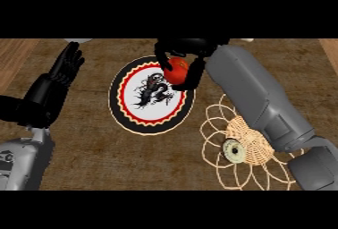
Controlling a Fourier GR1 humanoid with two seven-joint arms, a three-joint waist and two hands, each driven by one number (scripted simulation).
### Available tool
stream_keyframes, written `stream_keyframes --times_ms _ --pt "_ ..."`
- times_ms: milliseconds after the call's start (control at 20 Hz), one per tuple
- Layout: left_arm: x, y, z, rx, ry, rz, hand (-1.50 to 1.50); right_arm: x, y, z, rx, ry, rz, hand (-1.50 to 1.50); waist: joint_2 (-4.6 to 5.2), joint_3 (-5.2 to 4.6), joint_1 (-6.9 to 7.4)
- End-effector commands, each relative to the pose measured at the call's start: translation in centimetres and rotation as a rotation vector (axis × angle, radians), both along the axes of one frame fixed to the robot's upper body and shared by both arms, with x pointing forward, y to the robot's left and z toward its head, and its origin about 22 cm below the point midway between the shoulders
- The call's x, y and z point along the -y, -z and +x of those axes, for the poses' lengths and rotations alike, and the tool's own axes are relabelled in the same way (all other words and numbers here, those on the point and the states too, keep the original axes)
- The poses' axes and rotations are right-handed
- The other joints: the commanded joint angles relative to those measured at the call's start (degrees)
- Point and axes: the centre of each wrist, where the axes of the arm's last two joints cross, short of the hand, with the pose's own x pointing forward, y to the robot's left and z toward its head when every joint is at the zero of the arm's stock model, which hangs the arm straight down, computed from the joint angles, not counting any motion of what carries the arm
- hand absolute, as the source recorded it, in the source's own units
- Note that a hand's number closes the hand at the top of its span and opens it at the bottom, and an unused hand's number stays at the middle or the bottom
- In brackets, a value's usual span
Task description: Pick the tomato from the placemat and place it in the plate
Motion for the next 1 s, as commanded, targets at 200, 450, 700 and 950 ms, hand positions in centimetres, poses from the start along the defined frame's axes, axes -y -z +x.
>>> stream_keyframes --times_ms 200,450,700,950 --pt "-0.7 0.6 0.8 0.006 -0.010 0.005 0.00 -5.3 3.1 -1.7 0.033 -0.064 -0.052 1.50 -0.11 -0.03 -0.56" --pt "0.7 -0.8 -0.1 0.011 0.039 0.010 0.00 -4.8 6.1 -2.5 0.073 -0.065 -0.147 1.50 0.18 -0.03 1.96" --pt "2.4 -0.7 1.0 0.007 0.073 0.007 0.00 -4.1 9.2 -3.8 -0.078 0.039 -0.143 -1.50 0.45 -0.05 3.27" --pt "1.8 -0.9 2.0 0.018 0.058 0.011 0.00 -4.4 10.1 -4.7 -0.203 -0.040 -0.104 -1.50 0.51 -0.03 2.85"
